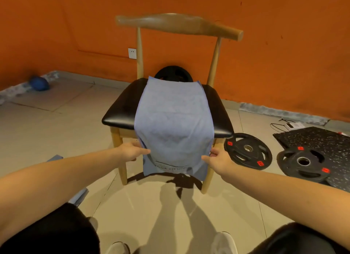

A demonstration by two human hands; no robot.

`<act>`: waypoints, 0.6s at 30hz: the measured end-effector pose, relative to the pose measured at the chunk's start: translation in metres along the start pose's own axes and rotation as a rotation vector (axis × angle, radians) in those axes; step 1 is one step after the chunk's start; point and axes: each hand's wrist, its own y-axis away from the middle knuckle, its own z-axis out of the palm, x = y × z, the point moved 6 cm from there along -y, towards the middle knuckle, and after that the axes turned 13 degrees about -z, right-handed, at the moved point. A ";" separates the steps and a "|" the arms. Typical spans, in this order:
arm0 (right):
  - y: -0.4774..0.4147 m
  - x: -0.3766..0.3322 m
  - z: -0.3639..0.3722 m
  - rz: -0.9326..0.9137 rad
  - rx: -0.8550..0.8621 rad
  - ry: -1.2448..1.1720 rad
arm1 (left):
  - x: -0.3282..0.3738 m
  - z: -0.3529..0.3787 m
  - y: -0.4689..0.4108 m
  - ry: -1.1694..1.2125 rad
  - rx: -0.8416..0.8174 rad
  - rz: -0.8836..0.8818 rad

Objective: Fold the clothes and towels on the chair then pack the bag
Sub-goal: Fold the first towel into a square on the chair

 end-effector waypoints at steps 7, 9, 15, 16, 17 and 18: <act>0.000 0.039 0.021 0.171 -0.167 0.075 | -0.017 0.017 -0.016 0.056 -0.069 -0.042; 0.001 0.057 0.028 0.221 -0.202 0.098 | -0.028 0.022 -0.021 0.018 -0.085 -0.082; 0.005 0.079 0.037 0.387 -0.215 -0.050 | -0.060 0.037 -0.023 -0.084 -0.229 -0.182; 0.006 0.079 0.037 0.405 -0.219 -0.077 | -0.063 0.039 -0.022 -0.078 -0.220 -0.195; 0.008 0.077 0.036 0.419 -0.209 -0.107 | -0.064 0.039 -0.020 -0.072 -0.200 -0.207; 0.010 0.074 0.034 0.427 -0.191 -0.140 | -0.065 0.038 -0.018 -0.074 -0.187 -0.216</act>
